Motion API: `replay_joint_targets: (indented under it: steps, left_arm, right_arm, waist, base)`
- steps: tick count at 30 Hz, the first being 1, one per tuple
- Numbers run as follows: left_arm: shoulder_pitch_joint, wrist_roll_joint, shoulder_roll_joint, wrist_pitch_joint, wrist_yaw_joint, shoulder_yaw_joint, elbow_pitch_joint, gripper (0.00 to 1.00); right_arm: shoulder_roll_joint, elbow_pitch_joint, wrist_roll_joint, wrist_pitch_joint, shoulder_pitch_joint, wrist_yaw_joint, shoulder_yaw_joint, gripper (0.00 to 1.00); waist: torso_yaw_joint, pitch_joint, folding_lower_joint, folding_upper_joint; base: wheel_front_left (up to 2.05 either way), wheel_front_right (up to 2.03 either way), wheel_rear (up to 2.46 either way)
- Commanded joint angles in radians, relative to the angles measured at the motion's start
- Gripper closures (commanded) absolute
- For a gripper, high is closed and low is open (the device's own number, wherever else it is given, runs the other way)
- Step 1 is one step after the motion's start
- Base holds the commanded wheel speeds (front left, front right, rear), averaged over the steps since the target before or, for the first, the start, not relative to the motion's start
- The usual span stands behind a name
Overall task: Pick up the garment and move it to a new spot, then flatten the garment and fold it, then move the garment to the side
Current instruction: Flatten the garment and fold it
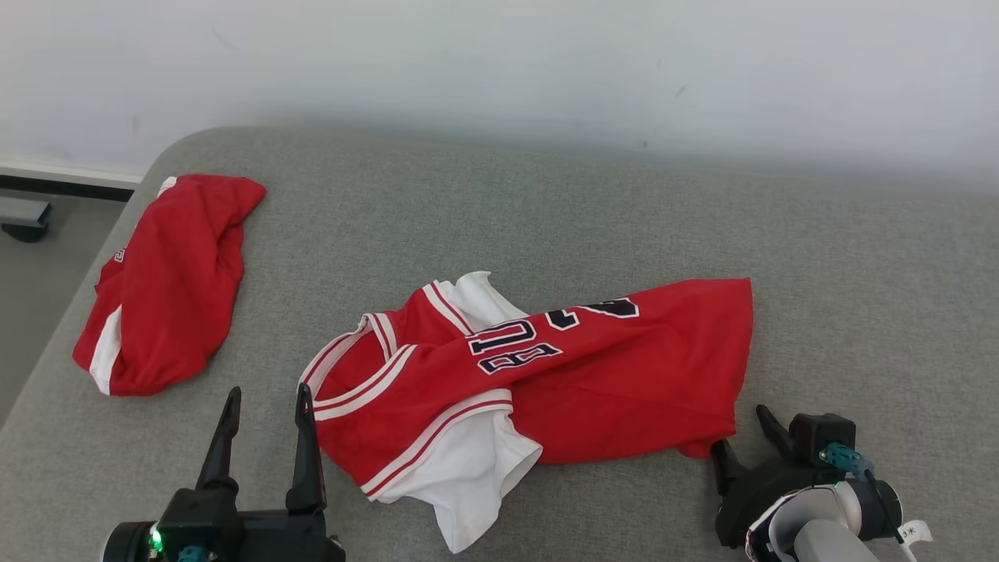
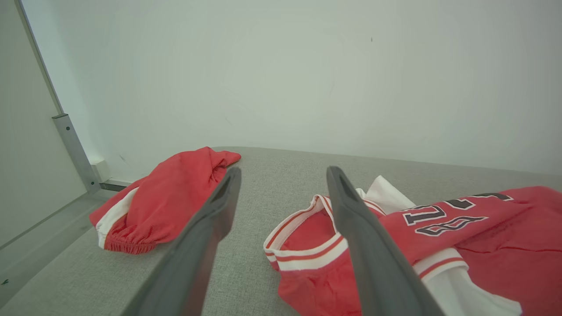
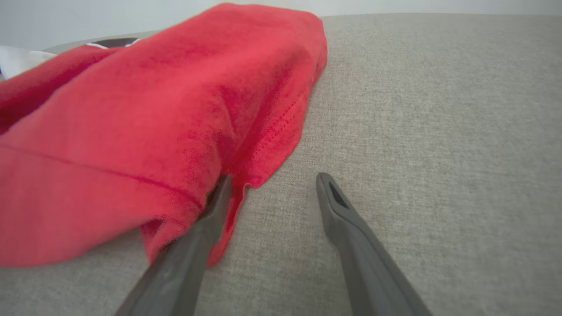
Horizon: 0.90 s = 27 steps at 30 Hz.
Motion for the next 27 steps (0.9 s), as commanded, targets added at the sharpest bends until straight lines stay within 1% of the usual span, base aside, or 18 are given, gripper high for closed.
replay_joint_targets:
  steps: [1,5,6,7,8,11,15,21,22,23,27]
  left_arm:
    - [-0.008,0.006,-0.005,-0.003,-0.003,0.001,0.002,0.0]
    - [-0.015,0.008,-0.011,-0.003,-0.01,-0.001,0.012,0.0]
    - [-0.017,0.01,-0.013,-0.003,-0.013,-0.002,0.016,0.0]
    - [-0.02,0.011,-0.015,-0.003,-0.015,-0.003,0.019,0.0]
    - [-0.02,0.011,-0.016,-0.003,-0.015,-0.003,0.022,0.0]
    - [-0.013,0.013,-0.017,-0.003,-0.021,0.004,0.029,0.0]
    - [0.011,0.019,-0.017,-0.003,-0.029,0.01,0.042,0.0]
    - [0.045,0.018,-0.012,-0.003,-0.035,0.033,0.045,0.0]
    - [0.054,0.018,-0.013,-0.003,-0.038,0.037,0.043,0.0]
    - [0.057,0.017,-0.014,-0.003,-0.04,0.038,0.042,0.0]
    - [0.055,0.016,-0.019,-0.003,-0.049,0.03,0.048,0.0]
  right_arm:
    - [0.0,0.009,0.003,-0.005,-0.005,-0.002,0.003,0.0]
    - [0.02,0.088,0.014,-0.006,-0.029,-0.002,0.031,0.0]
    - [0.026,0.109,0.022,-0.004,-0.033,-0.002,0.04,0.48]
    - [0.031,0.129,0.025,-0.004,-0.038,-0.002,0.052,0.84]
    - [0.036,0.148,0.03,-0.005,-0.042,-0.002,0.063,1.0]
    - [0.035,0.168,0.041,-0.017,-0.056,-0.002,0.084,1.0]
    - [-0.015,0.152,0.048,-0.027,-0.046,-0.002,0.078,1.0]
    - [-0.097,-0.03,0.041,-0.029,0.033,-0.002,0.007,1.0]
    - [-0.118,-0.096,0.047,-0.029,0.073,-0.002,-0.016,1.0]
    - [-0.126,-0.127,0.054,-0.029,0.094,-0.002,-0.028,1.0]
    - [-0.155,-0.241,0.074,-0.029,0.187,-0.002,-0.024,1.0]
  waist:
    - [0.01,0.01,-0.0001,0.0]
    - [0.015,0.014,-0.0001,0.0]
    - [0.017,0.014,-0.0001,0.0]
    - [0.019,0.011,-0.0001,0.0]
    - [0.02,0.009,-0.0001,0.0]
    - [0.011,-0.005,-0.0001,0.0]
    - [-0.011,-0.035,-0.0001,0.0]
    - [-0.078,-0.079,-0.0001,0.0]
    - [-0.102,-0.087,-0.0001,0.0]
    - [-0.113,-0.09,-0.0001,0.0]
    - [-0.141,-0.092,-0.0001,0.0]
  base:
    - [0.0,0.0,0.0]
    - [0.0,0.0,0.0]
    - [0.0,0.0,0.0]
    - [0.0,0.0,0.0]
    - [0.0,0.0,0.0]
    - [0.0,0.0,0.0]
    - [0.0,0.0,0.0]
    - [0.0,0.0,0.0]
    - [0.0,0.0,0.0]
    - [0.0,0.0,0.0]
    - [0.0,0.0,0.0]
